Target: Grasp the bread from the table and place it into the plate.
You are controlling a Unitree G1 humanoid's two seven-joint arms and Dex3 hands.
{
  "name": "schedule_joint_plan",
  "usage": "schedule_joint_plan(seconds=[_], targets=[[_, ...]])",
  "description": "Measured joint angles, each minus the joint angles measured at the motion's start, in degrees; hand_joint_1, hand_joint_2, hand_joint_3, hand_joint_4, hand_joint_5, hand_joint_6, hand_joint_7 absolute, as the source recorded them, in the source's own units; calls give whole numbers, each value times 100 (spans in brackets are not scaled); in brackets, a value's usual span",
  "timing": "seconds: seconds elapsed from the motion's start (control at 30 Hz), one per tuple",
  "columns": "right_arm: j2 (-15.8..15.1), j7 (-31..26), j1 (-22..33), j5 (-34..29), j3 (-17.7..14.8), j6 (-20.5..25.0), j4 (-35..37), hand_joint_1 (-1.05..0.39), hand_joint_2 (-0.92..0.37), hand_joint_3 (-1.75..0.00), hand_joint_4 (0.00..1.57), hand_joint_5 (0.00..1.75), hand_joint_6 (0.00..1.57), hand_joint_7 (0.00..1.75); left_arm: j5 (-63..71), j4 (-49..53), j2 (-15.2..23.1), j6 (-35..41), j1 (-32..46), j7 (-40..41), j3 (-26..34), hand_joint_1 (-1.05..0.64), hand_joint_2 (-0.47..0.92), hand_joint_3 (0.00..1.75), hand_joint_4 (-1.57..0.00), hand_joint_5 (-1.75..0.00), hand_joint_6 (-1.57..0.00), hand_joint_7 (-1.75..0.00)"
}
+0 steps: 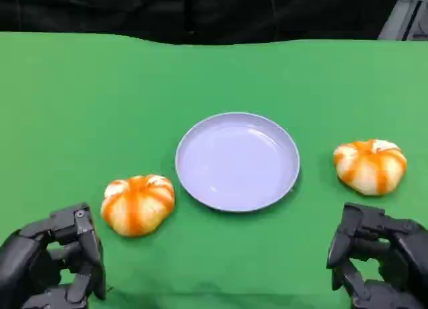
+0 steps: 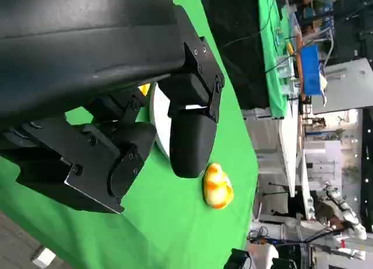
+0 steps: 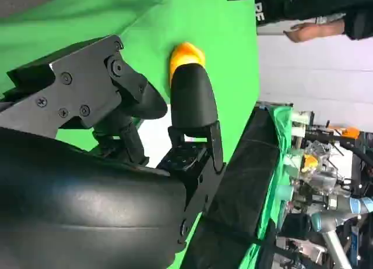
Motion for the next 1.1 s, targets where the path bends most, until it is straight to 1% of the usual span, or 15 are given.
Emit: schedule_joint_plan(seconds=[1.1], targets=[[2,0,0,11,17,2,0,1,-56,-122,81,175,70,162,51,0,2,-22,0,1,0,11,53,135,-84,-175,-74,-162]])
